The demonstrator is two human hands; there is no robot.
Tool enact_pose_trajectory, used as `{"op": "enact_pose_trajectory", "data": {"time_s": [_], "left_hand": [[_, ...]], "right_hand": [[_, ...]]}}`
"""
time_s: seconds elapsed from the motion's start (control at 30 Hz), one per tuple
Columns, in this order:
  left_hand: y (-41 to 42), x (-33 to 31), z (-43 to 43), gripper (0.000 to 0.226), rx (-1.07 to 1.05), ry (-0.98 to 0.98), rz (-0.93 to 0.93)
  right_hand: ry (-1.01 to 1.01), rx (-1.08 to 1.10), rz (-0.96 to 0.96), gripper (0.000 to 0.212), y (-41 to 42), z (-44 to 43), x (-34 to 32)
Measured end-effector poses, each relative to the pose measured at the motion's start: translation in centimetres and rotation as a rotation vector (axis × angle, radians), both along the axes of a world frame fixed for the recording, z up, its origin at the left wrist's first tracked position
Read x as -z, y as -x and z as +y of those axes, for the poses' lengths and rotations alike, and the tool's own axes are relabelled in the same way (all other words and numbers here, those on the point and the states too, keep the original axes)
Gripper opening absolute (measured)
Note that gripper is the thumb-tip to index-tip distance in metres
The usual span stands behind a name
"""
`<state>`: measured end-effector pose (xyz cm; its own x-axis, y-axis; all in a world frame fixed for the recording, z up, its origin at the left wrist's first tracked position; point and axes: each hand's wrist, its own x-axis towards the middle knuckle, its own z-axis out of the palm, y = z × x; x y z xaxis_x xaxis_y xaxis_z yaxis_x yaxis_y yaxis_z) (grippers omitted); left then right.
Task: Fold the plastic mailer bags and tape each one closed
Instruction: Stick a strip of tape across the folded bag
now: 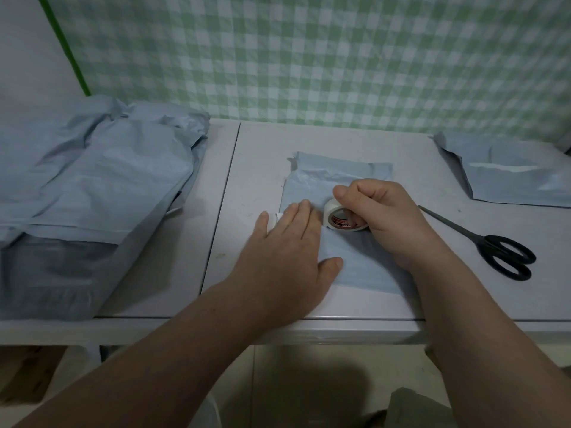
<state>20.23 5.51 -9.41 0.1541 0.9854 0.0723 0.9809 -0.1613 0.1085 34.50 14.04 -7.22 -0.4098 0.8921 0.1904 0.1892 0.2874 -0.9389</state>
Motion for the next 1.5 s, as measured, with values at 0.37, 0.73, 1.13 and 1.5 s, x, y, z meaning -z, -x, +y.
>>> {"op": "enact_pose_trajectory", "data": {"time_s": [0.37, 0.73, 1.13, 1.5], "left_hand": [[-0.2, -0.2, 0.0, 0.084, -0.039, 0.063, 0.055], [-0.4, -0.7, 0.0, 0.069, -0.053, 0.115, 0.097], [-0.9, -0.2, -1.2, 0.066, -0.122, -0.266, -0.103], [-1.1, -1.0, -1.2, 0.061, -0.127, -0.141, 0.047]], "right_hand": [[-0.095, 0.042, -0.045, 0.043, 0.4, -0.4, 0.1], [-0.095, 0.064, -0.033, 0.037, 0.3, -0.6, 0.4], [-0.103, 0.069, -0.049, 0.034, 0.3, -0.7, 0.6], [-0.128, 0.063, -0.048, 0.033, 0.4, -0.5, 0.9]]}}
